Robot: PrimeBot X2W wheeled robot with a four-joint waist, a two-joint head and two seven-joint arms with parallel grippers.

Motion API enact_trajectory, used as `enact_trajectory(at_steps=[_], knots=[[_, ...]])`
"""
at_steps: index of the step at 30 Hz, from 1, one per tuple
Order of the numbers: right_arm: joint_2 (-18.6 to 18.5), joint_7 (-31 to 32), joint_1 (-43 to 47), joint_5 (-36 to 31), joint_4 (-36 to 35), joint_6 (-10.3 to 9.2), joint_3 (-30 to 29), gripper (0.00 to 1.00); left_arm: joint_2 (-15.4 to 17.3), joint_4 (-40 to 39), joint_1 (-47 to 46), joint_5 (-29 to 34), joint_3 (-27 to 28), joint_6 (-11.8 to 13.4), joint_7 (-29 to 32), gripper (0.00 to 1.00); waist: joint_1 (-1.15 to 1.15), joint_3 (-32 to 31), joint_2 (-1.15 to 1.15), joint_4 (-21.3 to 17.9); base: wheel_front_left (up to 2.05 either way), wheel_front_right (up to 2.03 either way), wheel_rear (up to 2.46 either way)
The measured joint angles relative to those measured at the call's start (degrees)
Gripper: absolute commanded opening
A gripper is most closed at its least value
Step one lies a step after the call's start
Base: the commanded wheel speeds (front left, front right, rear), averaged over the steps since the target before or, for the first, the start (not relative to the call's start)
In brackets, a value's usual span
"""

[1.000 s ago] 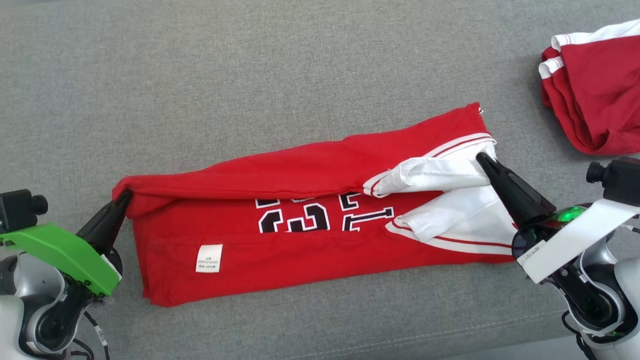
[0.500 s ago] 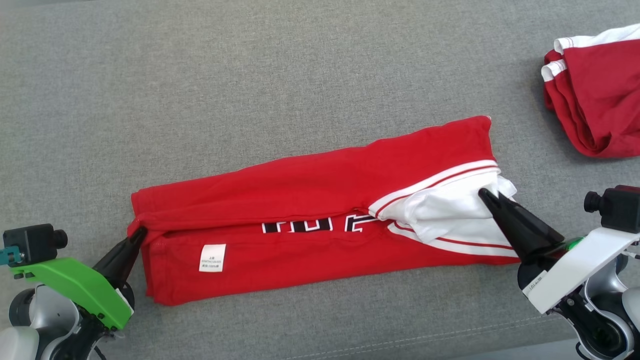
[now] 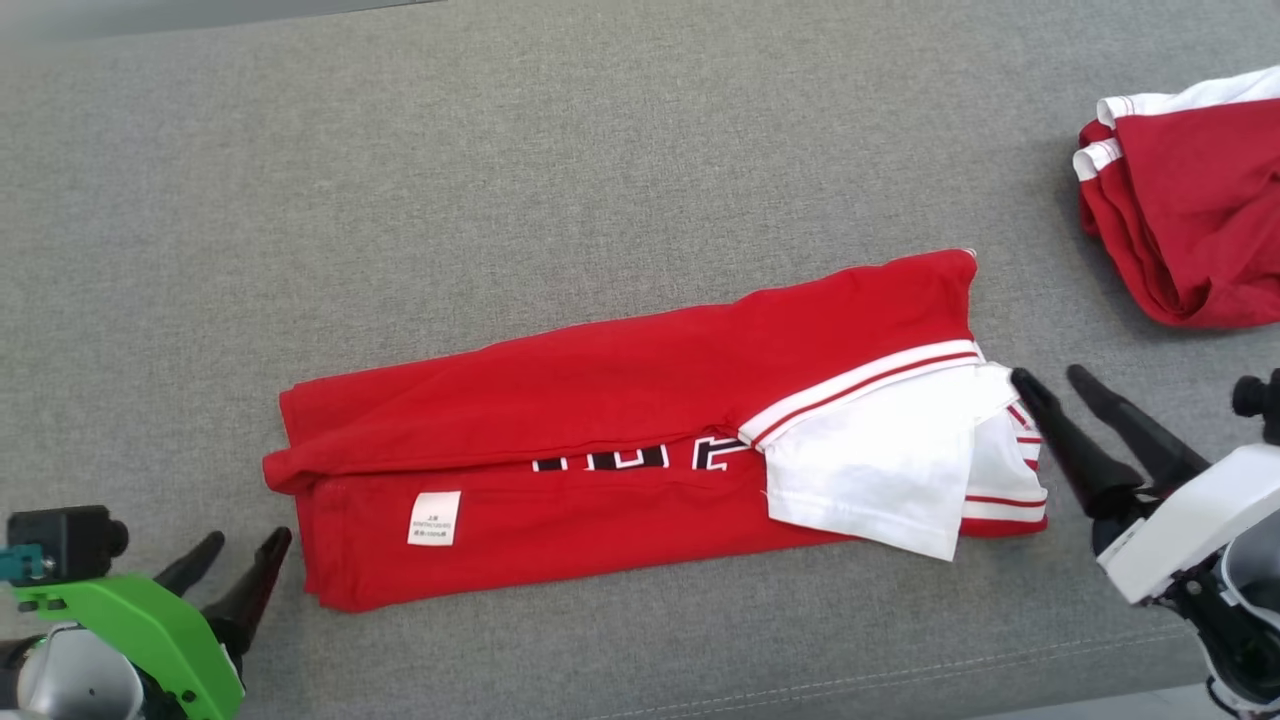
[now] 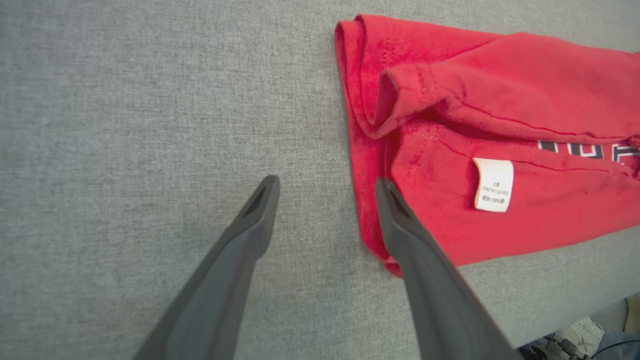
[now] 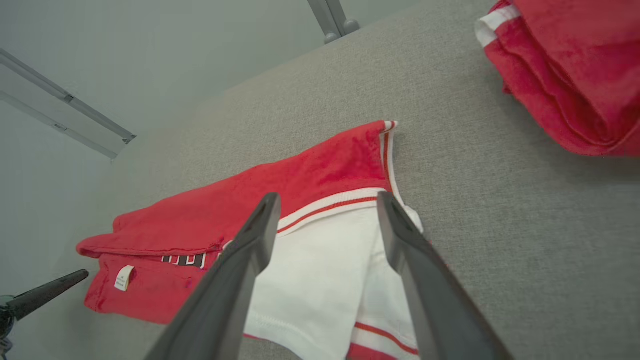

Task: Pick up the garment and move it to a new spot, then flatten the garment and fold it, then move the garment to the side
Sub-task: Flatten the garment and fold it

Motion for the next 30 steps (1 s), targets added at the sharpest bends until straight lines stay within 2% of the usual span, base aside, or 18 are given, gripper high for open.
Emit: enact_trajectory(at_steps=[5,10,14,20,30], knots=[[-2.0,1.4,-0.9,-1.0,3.9,-1.00,-1.5,1.00,-0.7,-4.4,0.5,2.8,0.0,1.6,-2.8,1.00,0.00,-0.4,0.00,1.0,0.00,0.00,0.00],[-3.4,3.2,-2.8,-2.0,8.2,-1.41,-0.9,1.00,-4.7,-8.8,-0.4,4.9,1.9,3.4,-9.3,1.00,0.00,-0.5,0.00,3.0,0.00,0.00,0.00],[-3.6,4.7,-3.9,-2.6,12.6,-1.43,0.5,1.00,-6.4,-10.7,-1.2,7.9,2.8,4.8,-14.6,1.00,0.00,-0.6,0.00,5.0,0.00,0.00,0.00],[-3.3,5.8,-5.2,-3.5,18.2,-1.91,1.8,1.00,-8.3,-12.4,-1.3,10.5,2.4,5.2,-19.9,1.00,0.00,-0.7,0.00,8.3,0.00,0.00,0.00],[-2.2,6.7,-10.1,-5.1,24.0,-1.74,3.7,1.00,-9.8,-12.6,1.0,11.0,1.8,6.0,-23.8,1.00,0.00,0.3,0.00,12.3,0.00,0.00,0.00]])
